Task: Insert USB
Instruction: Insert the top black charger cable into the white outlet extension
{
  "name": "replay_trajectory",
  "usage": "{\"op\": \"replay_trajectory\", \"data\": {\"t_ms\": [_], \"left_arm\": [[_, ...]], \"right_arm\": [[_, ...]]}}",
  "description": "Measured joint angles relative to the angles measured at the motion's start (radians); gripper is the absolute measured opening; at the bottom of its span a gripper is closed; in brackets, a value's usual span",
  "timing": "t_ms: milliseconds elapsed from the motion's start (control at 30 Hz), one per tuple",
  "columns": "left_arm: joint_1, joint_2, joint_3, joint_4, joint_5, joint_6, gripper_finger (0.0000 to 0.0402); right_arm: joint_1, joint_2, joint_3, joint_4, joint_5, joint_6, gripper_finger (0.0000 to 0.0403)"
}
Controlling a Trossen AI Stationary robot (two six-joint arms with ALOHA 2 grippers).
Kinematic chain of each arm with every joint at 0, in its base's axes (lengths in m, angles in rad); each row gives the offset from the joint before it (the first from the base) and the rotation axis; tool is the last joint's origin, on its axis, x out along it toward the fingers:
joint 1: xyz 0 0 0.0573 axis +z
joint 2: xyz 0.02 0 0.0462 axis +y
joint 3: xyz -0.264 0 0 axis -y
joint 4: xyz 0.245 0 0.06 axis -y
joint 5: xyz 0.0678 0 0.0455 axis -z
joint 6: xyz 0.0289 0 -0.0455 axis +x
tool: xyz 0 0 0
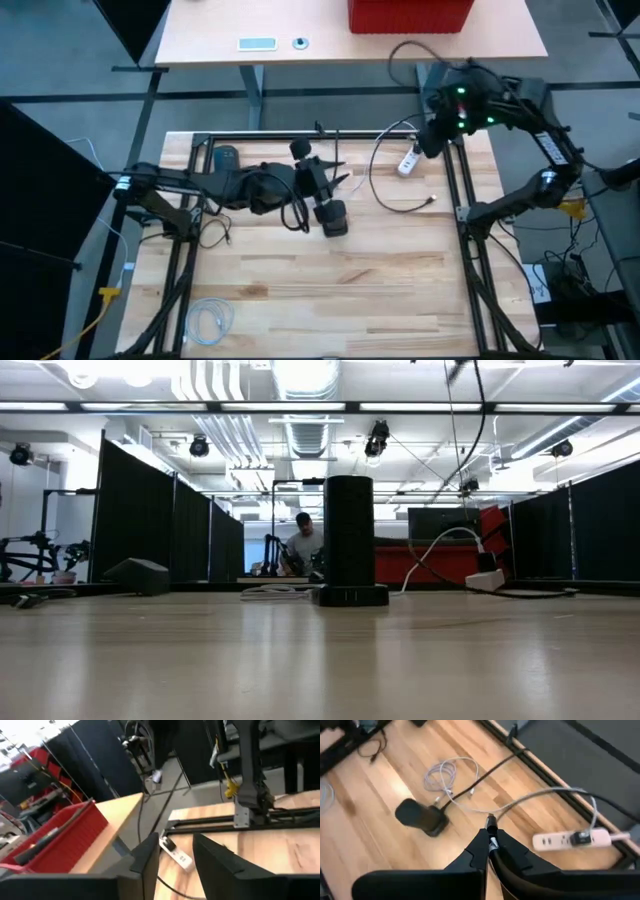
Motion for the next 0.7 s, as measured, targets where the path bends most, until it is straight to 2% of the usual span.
{"op": "replay_trajectory", "data": {"t_ms": [333, 467, 600, 700], "left_arm": [[-0.022, -0.003, -0.012, -0.080, 0.076, -0.161, 0.0069], [-0.030, -0.003, -0.012, -0.146, 0.077, -0.223, 0.0064], [-0.040, -0.003, -0.016, -0.179, 0.075, -0.257, 0.0063], [-0.064, -0.003, -0.019, -0.181, 0.077, -0.261, 0.0063]], "right_arm": [[-0.165, 0.097, -0.109, -0.161, -0.045, -0.369, 0.0008], [-0.202, 0.132, -0.207, -0.158, 0.015, -0.463, 0.0008], [-0.242, 0.133, -0.321, -0.095, 0.044, -0.527, 0.0008], [-0.282, 0.087, -0.455, 0.076, 0.056, -0.594, 0.0008]]}}
